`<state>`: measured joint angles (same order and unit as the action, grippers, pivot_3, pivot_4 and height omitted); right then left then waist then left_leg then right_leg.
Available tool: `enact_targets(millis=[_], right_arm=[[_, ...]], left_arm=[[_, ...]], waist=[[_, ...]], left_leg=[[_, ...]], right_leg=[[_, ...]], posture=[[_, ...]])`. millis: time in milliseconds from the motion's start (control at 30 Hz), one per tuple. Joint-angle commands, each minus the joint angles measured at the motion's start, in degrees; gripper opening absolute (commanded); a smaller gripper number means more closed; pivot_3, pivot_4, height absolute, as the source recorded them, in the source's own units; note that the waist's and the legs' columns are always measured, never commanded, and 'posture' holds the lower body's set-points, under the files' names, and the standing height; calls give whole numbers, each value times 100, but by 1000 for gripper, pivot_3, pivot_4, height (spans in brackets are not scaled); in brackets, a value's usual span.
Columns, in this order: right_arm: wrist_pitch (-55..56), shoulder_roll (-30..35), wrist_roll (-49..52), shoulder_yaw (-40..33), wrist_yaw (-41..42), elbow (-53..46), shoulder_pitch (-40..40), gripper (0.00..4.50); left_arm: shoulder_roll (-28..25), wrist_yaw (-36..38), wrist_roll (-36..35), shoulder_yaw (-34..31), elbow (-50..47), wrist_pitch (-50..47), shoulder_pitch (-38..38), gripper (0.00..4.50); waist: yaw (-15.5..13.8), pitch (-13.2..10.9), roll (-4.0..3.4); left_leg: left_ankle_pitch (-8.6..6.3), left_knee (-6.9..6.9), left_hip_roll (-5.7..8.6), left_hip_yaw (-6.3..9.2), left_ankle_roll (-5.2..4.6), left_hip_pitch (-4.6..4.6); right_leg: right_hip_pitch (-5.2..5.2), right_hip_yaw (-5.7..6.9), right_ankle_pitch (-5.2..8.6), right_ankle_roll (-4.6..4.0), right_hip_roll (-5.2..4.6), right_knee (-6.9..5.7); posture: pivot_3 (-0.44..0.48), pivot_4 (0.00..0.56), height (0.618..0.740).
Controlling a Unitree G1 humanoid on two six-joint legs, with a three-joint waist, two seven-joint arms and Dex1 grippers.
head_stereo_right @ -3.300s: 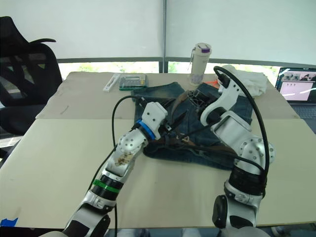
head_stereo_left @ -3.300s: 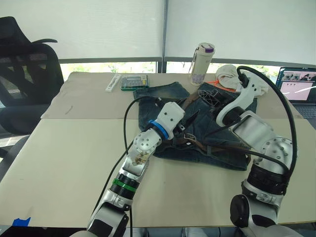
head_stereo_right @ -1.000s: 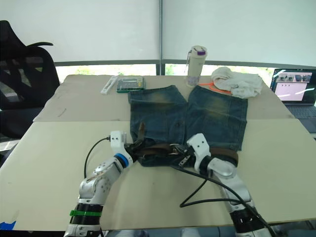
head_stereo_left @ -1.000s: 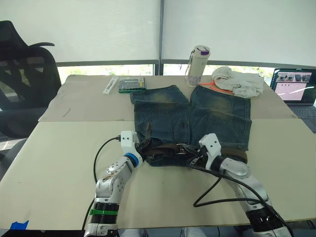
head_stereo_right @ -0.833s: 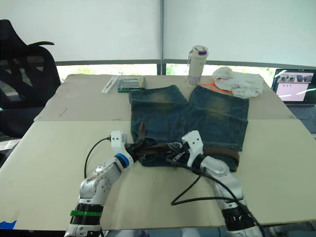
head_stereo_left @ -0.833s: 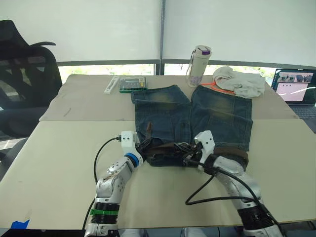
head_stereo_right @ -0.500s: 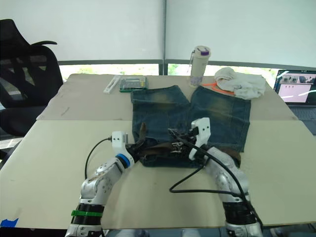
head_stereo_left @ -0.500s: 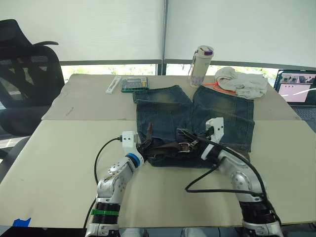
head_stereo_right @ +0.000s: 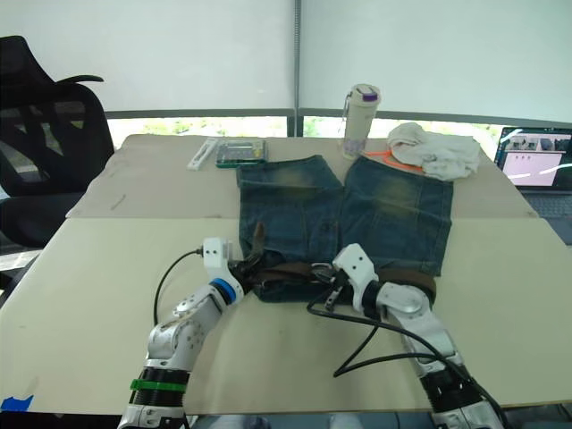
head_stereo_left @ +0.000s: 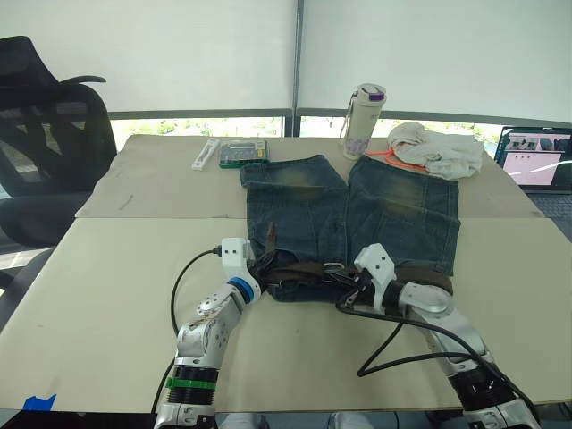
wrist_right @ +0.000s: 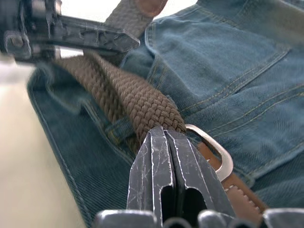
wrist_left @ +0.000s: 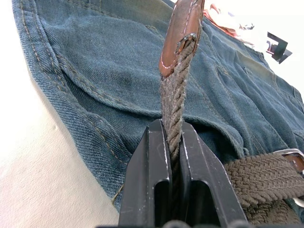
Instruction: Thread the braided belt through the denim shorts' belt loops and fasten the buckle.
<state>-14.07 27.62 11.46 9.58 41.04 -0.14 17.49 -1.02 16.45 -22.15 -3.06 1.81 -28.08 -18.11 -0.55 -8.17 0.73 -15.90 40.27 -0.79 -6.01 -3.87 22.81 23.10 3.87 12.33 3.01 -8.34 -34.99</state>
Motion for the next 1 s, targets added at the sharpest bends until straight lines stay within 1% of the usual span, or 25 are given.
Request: enact_targets(millis=[33,133,267,333,533,733,867,1000], right_arm=[[-135,102,-369,120,-52,389,-24,66],[-232,247,-554,226,45,507,27,66],[-384,316,-535,226,136,477,50,66],[-424,431,-490,231,329,399,28,66],[-483,631,-492,198,559,384,49,66],[-753,598,-636,416,605,382,272,66],[-769,525,-710,531,639,469,430,66],[-705,593,-931,683,719,574,559,66]], left_arm=[[-52,-35,73,-2,99,1,45,0],[-105,-17,110,27,104,28,53,0],[-132,-23,96,38,104,39,70,0],[-141,-27,93,39,107,41,88,0],[-141,-44,99,51,100,44,134,0],[-134,-61,109,72,66,47,168,0],[-141,-66,112,76,48,64,205,0],[-139,-89,108,67,25,77,242,0]], waist=[[0,5,6],[-1,23,20],[-3,40,41],[-5,43,43],[-13,44,45],[-10,51,48],[-4,58,47],[0,60,46]], left_leg=[[0,0,-1,0,0,0],[0,0,-2,0,1,-1],[0,0,-4,3,1,-2],[0,0,-4,5,1,-2],[-1,-1,-4,7,1,-1],[-2,-1,-5,8,1,-2],[-3,-4,-6,8,1,-3],[-3,-7,-6,8,3,-5]], right_leg=[[-1,0,0,0,0,0],[-2,0,0,0,0,0],[-2,1,0,-1,-1,1],[-2,1,0,-1,-1,1],[-3,2,0,-2,-3,3],[-3,3,0,-3,-5,4],[-3,3,1,-5,-5,4],[-3,3,2,-6,-5,4]], posture=[[0,150,737],[0,150,737],[0,150,737],[0,150,737],[0,150,737],[0,150,737],[0,150,737],[0,150,737]])
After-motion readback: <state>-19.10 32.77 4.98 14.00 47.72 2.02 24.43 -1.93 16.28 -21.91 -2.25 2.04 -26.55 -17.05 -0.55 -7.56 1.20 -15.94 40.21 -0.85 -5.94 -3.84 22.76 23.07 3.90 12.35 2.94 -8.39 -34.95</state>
